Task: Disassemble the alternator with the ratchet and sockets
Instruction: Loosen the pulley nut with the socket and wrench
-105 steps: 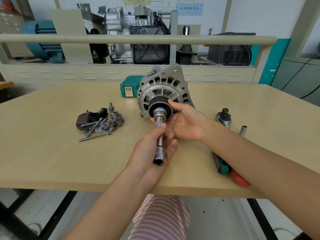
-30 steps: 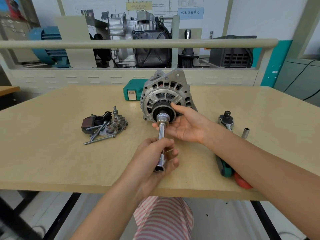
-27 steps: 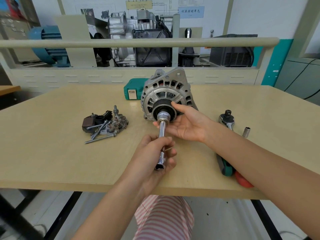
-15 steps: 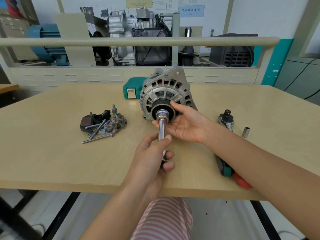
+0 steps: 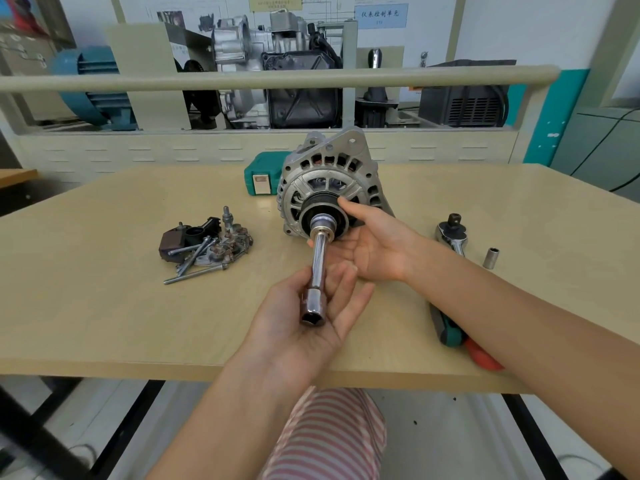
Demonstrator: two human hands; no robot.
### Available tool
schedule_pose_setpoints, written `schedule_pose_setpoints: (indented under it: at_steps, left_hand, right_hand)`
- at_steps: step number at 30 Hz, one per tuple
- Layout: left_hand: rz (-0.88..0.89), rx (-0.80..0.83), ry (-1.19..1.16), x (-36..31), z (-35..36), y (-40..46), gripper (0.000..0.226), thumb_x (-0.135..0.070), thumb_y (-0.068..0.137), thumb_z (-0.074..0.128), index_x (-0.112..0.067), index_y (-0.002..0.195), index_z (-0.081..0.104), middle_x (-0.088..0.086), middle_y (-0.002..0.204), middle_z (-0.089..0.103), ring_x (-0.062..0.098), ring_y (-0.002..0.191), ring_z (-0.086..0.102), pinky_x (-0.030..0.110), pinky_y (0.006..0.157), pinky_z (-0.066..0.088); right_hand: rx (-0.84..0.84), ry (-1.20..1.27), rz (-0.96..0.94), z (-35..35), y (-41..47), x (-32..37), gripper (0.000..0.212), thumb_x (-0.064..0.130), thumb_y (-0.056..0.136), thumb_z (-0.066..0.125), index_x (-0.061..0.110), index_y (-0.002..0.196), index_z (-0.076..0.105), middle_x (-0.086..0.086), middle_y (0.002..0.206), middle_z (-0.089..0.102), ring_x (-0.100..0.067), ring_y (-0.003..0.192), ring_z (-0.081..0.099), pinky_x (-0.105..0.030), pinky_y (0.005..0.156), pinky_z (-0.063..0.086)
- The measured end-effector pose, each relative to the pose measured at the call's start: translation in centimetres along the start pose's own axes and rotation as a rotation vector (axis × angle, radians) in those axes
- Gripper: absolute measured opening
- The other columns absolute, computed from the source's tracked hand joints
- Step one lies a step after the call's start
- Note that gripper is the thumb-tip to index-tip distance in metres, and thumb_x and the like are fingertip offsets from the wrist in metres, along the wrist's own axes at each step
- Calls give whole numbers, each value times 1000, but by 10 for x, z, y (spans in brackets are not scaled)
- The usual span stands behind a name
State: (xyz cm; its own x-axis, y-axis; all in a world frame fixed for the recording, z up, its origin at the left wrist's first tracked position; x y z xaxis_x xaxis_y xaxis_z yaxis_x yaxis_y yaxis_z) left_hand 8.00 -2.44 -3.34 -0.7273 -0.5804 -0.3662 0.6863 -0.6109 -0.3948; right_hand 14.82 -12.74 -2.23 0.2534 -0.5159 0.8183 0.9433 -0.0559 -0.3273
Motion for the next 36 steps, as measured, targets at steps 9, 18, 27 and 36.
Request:
schedule_pose_setpoints:
  at_steps: [9, 18, 27, 36]
  left_hand:
    - [114, -25, 38, 2, 1, 3, 14, -1, 78, 66, 7, 67, 65, 12, 58, 60, 15, 51, 61, 21, 40, 51]
    - [57, -25, 101, 7, -4, 5, 30, -25, 97, 50, 1, 96, 66, 10, 72, 72, 16, 53, 69, 26, 39, 52]
    - [100, -14, 49, 6, 3, 11, 11, -7, 86, 62, 0, 79, 58, 7, 59, 53, 8, 47, 51, 15, 36, 46]
    - [123, -49, 104, 3, -5, 7, 21, -20, 95, 55, 0, 88, 61, 12, 72, 71, 15, 52, 68, 22, 37, 50]
  right_hand:
    - [7, 36, 5, 2, -2, -1, 56, 38, 90, 56, -2, 128, 49, -16, 119, 60, -25, 110, 58, -34, 97, 46]
    - [23, 65, -3, 2, -2, 0, 52, 37, 90, 56, -4, 123, 53, -17, 105, 66, -26, 96, 64, -32, 90, 50]
    - [26, 33, -7, 2, -2, 0, 51, 38, 91, 55, -2, 123, 53, -17, 104, 66, -25, 90, 65, -32, 83, 52]
    - [21, 34, -3, 2, -2, 0, 54, 38, 90, 57, -3, 125, 52, -16, 106, 64, -24, 88, 65, -30, 83, 51]
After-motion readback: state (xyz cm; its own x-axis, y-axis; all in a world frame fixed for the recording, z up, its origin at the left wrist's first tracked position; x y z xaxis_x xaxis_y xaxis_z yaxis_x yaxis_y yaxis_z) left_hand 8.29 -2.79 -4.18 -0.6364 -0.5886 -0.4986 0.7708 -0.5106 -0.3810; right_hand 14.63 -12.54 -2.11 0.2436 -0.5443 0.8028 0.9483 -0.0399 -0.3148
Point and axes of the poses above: each hand's wrist, its own y-axis towards the middle knuckle, its own z-axis out of the palm, x = y × z, the point moved 8 cm from there along y, towards the middle knuckle
